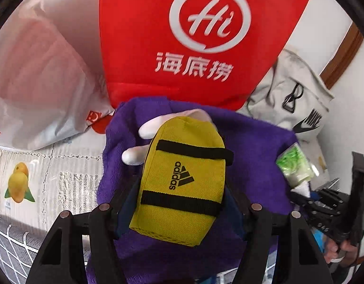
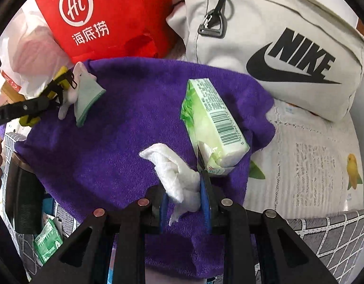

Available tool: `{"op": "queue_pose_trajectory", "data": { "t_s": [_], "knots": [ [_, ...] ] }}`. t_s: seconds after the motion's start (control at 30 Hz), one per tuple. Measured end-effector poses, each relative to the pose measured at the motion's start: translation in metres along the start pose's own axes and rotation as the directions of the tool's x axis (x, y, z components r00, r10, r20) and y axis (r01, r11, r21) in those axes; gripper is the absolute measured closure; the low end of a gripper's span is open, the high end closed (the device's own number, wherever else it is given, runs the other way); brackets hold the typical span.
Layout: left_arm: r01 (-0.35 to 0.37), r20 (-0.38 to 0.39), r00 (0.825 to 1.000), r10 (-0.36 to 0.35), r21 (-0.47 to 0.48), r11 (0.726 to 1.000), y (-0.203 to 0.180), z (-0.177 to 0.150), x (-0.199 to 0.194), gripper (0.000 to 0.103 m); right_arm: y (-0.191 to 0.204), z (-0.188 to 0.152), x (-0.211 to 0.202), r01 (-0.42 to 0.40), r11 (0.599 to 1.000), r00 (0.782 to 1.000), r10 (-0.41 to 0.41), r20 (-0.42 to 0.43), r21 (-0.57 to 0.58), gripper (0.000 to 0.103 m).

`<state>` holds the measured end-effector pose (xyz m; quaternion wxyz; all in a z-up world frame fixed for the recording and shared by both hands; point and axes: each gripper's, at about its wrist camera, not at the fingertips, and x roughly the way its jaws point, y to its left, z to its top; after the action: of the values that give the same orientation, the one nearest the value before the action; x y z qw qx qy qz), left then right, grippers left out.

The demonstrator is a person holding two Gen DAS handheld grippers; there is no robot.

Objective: Organize soft objects
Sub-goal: 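Carry the pouch with the left tool while the right tool carries the tissue toward the towel, then release the pouch from the left tool while the right tool drops the tissue onto the towel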

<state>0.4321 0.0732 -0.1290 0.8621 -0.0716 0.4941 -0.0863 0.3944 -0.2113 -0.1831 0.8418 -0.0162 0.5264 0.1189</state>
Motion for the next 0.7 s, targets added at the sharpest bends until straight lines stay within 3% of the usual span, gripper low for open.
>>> {"op": "queue_pose_trajectory", "data": {
  "t_s": [0.57, 0.63, 0.7],
  "knots": [
    [-0.045, -0.089, 0.995, 0.048, 0.031, 0.998, -0.005, -0.011, 0.023, 0.036, -0.002, 0.005, 0.01, 0.0, 1.0, 1.0, 0.0, -0.025, -0.016, 0.078],
    [-0.036, -0.09, 0.995, 0.039, 0.028, 0.999, -0.004, -0.013, 0.021, 0.036, -0.003, 0.003, 0.008, -0.002, 1.0, 1.0, 0.001, -0.022, -0.013, 0.077],
    [-0.028, -0.088, 0.996, 0.031, 0.04, 0.999, -0.005, -0.015, 0.017, 0.031, -0.001, 0.001, 0.004, -0.005, 1.0, 1.0, 0.005, -0.024, -0.026, 0.069]
  ]
}}
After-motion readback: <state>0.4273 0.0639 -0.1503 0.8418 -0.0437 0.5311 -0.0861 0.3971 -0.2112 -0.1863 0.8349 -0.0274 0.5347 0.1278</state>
